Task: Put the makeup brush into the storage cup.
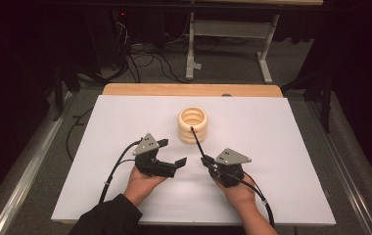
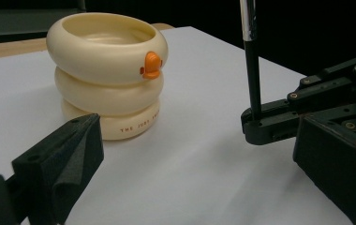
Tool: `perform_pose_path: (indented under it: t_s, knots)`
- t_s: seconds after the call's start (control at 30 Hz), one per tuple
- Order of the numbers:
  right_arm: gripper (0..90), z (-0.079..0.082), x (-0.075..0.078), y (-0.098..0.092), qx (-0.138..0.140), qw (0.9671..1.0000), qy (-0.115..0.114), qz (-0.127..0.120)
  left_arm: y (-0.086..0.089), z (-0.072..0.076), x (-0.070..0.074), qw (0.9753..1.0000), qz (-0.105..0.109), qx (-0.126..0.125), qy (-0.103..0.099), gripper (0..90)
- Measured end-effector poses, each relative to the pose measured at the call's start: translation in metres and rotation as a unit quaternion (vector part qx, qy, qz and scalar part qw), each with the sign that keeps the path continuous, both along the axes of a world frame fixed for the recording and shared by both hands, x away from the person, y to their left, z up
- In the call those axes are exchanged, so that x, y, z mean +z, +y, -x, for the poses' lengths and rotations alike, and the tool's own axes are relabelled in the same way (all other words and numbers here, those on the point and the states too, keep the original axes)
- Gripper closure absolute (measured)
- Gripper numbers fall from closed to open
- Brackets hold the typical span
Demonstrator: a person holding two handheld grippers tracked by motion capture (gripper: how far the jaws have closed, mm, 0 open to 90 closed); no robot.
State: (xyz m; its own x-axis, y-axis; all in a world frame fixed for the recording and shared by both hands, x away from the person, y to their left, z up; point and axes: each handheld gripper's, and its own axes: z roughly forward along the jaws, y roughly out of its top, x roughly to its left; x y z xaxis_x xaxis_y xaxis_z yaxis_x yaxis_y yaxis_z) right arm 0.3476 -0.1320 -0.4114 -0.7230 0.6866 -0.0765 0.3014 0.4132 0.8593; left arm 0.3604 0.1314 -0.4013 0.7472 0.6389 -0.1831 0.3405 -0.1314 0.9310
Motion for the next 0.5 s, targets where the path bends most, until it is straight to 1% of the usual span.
perform_pose_path:
  t_s: [0.07,0.2,0.37,0.5]
  knots:
    - [85.7,0.0004,0.0000,0.0005,0.003,1.0000,0.000,0.004,0.0008,0.0004,0.0002,1.0000,0.001,-0.002,0.000,2.4]
    - [85.7,0.0009,-0.0006,0.0013,0.003,1.0000,0.000,0.002,0.0013,0.0027,0.0014,1.0000,0.008,-0.005,0.000,2.4]
    - [85.7,0.0021,-0.0007,0.0027,0.008,1.0000,-0.001,0.001,0.0032,0.0039,0.0026,0.9997,0.021,-0.006,0.002,2.5]
    - [85.7,0.0028,-0.0018,0.0048,0.013,0.9999,0.002,0.002,0.0037,0.0046,0.0042,0.9995,0.030,-0.006,-0.002,3.6]
